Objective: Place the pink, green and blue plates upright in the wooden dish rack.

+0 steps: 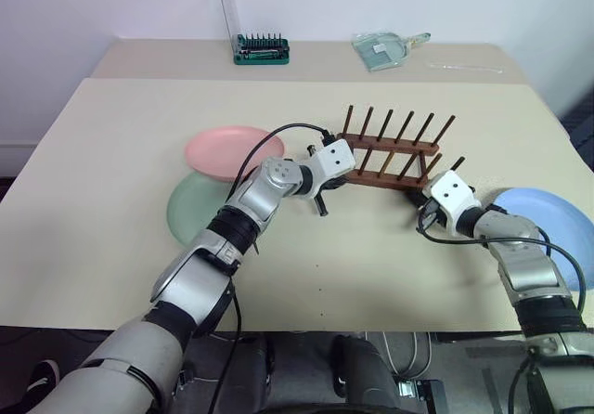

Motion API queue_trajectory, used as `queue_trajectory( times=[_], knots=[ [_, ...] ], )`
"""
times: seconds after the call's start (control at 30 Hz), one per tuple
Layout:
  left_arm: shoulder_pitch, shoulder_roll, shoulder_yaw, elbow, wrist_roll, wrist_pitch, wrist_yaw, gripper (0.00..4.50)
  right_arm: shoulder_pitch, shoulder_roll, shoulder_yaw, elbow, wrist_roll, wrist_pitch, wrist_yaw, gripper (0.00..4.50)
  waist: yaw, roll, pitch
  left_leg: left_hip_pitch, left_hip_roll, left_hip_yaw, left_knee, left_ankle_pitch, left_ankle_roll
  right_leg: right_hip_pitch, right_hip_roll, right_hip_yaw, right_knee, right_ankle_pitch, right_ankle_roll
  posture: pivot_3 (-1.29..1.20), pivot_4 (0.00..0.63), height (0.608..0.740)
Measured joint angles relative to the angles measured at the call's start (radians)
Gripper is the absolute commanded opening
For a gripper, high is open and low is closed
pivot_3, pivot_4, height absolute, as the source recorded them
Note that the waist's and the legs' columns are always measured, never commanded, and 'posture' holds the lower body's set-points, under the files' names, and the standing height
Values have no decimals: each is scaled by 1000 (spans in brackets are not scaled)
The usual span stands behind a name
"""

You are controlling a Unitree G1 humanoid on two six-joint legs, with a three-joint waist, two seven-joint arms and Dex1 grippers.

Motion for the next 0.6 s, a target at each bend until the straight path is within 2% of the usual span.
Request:
queue_trajectory(
  times=[0.23, 0.37, 0.4, 0.47, 0.5, 0.6],
  knots=[
    [-51, -31, 28, 122, 30, -73, 7, 0, -69, 7, 27, 106, -26, -71, 6, 39, -2, 0, 0, 0, 0, 0, 0, 0, 0, 0, 0, 0, 0, 0, 0, 0, 150, 724],
    [-46, -23, 59, 72, 11, -21, -68, 0, 12, -5, 14, -15, 35, -26, 94, 39, 1, 0, 0, 0, 0, 0, -1, 0, 0, 0, 0, 0, 0, 0, 1, 0, 150, 724],
    [-37, -16, 64, 38, -2, 9, -101, 252, 41, -13, 9, -53, 55, -6, 114, 5, 0, 0, 0, 0, 0, 0, 0, 0, 0, 0, 0, 0, 0, 0, 1, 0, 150, 724],
    [6, 5, 75, -80, -42, 92, -175, 831, 105, -32, -28, -149, 134, 98, 163, 551, -1, 0, 0, 0, 0, 0, 0, 0, 0, 0, 0, 0, 0, 0, 1, 0, 150, 724],
    [34, 18, 78, -153, -70, 147, -215, 1339, 130, -35, -61, -192, 196, 171, 189, 897, -1, 0, 0, 0, 0, 0, 0, 0, 0, 0, 0, 0, 0, 0, 1, 0, 150, 724],
    [123, 72, 97, -401, -192, 346, -332, 2802, 194, -64, -178, -341, 400, 365, 250, 2343, -3, 2, 1, 0, 1, -1, 0, 0, 0, -1, 0, 0, 1, 0, 0, 0, 150, 724]
  ],
)
